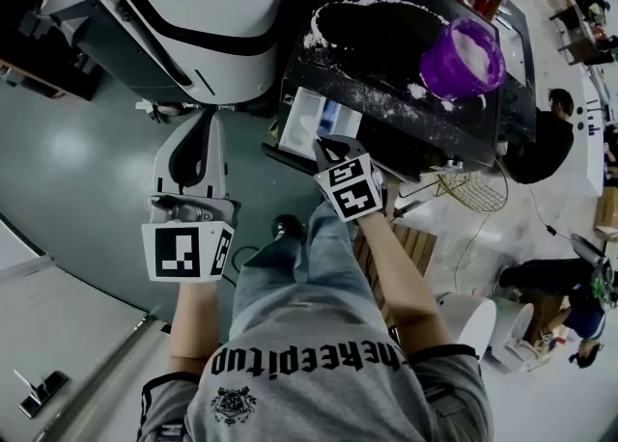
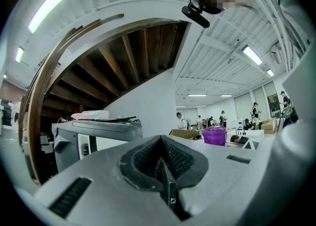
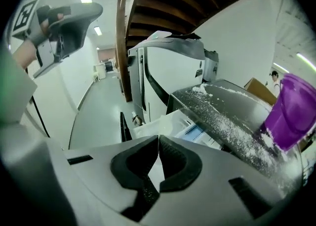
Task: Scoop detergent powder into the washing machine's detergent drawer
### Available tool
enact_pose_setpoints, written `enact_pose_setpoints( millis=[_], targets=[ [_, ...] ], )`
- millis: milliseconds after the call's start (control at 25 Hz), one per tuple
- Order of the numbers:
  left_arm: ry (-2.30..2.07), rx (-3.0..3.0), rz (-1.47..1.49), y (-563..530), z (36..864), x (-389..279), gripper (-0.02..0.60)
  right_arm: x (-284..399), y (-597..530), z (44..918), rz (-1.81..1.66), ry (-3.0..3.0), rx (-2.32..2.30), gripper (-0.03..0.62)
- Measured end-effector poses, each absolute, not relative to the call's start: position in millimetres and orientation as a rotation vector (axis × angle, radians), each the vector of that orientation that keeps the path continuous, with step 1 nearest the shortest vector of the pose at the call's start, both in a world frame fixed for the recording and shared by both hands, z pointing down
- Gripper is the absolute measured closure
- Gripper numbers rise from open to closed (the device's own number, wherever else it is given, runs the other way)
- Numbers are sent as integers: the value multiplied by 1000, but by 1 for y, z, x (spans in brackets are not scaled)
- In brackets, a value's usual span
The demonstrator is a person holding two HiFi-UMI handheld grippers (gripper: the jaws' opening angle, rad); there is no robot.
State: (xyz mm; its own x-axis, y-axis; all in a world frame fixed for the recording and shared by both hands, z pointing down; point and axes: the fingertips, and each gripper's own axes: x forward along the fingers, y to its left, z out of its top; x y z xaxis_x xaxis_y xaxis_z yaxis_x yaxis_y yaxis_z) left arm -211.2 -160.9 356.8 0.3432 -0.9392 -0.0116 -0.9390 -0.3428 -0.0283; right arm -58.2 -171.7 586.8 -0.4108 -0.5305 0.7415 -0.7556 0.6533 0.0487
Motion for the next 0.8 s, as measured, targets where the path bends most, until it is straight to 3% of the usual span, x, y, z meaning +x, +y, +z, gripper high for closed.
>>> enact_pose_setpoints(
  millis=[800],
  targets=[
    [1808, -2539, -11, -157, 359, -218, 578, -68, -159, 605, -270, -1863, 714, 588]
  ],
)
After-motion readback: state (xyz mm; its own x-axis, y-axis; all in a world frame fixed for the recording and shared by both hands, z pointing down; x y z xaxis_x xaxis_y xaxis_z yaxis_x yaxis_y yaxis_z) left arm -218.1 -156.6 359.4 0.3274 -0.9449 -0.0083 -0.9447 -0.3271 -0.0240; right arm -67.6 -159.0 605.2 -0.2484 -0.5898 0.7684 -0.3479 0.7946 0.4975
